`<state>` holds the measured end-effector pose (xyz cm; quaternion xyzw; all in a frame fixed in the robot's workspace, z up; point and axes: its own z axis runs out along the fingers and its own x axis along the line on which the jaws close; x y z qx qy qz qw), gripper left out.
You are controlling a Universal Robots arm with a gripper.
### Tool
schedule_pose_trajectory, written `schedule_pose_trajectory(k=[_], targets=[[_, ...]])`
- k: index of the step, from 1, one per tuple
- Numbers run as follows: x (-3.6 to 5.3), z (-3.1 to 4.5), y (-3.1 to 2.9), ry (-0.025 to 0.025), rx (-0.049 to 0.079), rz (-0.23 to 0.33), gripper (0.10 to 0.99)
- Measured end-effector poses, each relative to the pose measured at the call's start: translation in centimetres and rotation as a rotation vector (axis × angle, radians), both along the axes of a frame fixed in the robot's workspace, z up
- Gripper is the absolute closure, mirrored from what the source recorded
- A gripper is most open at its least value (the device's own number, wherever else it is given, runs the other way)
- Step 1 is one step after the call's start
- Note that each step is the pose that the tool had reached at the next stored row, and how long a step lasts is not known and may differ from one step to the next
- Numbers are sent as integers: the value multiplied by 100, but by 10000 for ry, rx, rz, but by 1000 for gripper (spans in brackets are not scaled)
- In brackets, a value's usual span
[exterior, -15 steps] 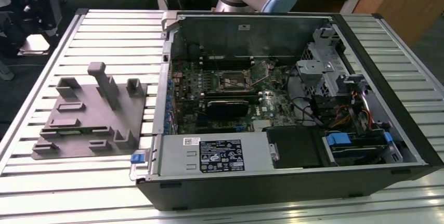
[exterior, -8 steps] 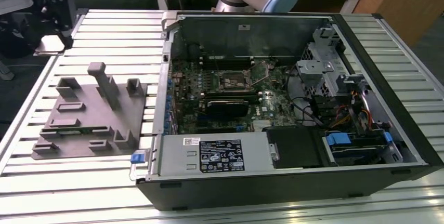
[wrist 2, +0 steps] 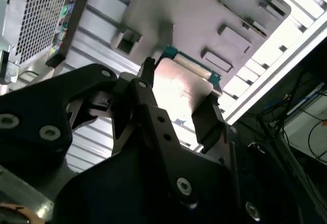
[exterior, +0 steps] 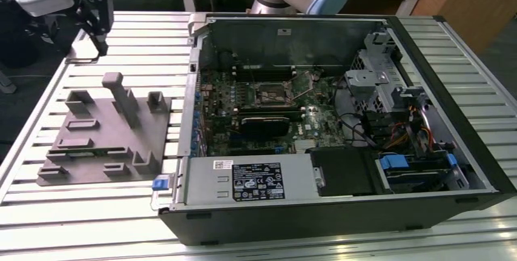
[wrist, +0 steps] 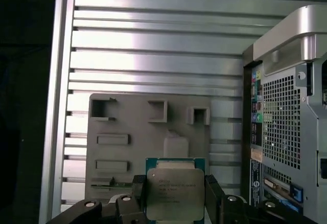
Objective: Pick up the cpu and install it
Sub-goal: 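Pick up the cpu and move it towards the insertion slot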
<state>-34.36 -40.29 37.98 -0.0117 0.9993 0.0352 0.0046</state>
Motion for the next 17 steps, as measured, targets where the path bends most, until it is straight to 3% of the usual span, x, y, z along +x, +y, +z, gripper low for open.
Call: schedule_pose_trajectory(k=[10, 17], targets=[[314, -13, 22, -1, 0, 0, 541], [472, -28, 28, 0, 1, 1, 541]])
